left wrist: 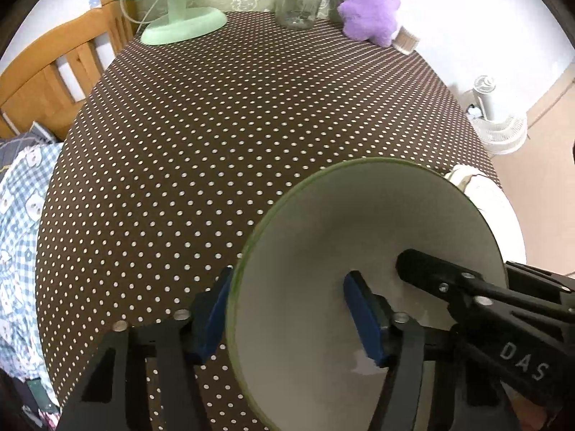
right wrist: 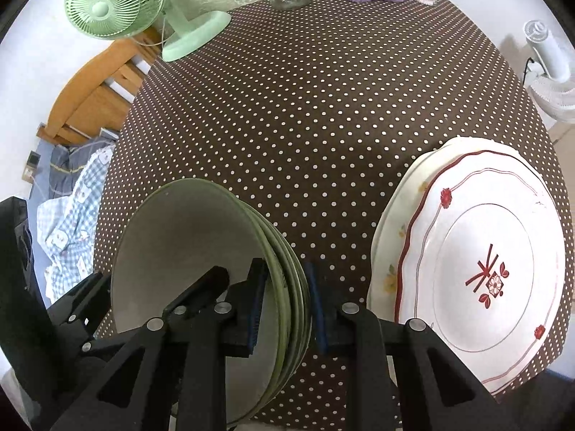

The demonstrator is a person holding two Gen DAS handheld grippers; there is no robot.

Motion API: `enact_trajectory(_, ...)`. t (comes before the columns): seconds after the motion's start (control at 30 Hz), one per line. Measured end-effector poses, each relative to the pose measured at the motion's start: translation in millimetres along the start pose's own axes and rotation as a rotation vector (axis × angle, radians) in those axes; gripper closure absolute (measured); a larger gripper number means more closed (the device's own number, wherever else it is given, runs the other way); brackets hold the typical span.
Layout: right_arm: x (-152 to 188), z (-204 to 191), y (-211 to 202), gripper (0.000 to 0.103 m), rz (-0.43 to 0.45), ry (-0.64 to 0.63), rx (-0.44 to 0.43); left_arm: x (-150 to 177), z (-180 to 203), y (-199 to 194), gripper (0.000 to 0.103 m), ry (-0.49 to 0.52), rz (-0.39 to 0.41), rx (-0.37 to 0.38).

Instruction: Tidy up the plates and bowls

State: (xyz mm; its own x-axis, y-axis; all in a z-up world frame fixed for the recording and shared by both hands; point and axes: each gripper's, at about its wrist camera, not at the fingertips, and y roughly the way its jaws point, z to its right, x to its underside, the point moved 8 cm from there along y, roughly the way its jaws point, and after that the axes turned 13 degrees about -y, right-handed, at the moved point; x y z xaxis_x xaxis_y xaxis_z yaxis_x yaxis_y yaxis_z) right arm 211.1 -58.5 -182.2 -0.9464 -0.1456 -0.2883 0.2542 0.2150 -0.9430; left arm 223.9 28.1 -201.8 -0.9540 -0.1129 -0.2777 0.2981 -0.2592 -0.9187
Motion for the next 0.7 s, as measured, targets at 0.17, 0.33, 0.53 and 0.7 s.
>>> enact_trajectory(0.17, 2, -4, 0, 0.076, -0.001, 0.018, 0.031, 3, 4, -1, 0.05, 0.025, 0.0, 0.016)
enact_trajectory(0.33, 7, -6, -1, 0.075, 0.003, 0.061, 0.054, 7, 6, -6, 0.054, 0.057, -0.007, 0.022)
enact_trajectory(0.53, 14, -9, -6, 0.074, 0.022, 0.097, 0.066, 15, -2, -15, 0.054, 0.057, -0.026, 0.063)
enact_trajectory(0.7, 15, -9, -8, 0.073, 0.027, 0.114, 0.065, 22, -2, -20, 0.054, 0.06, -0.036, 0.05)
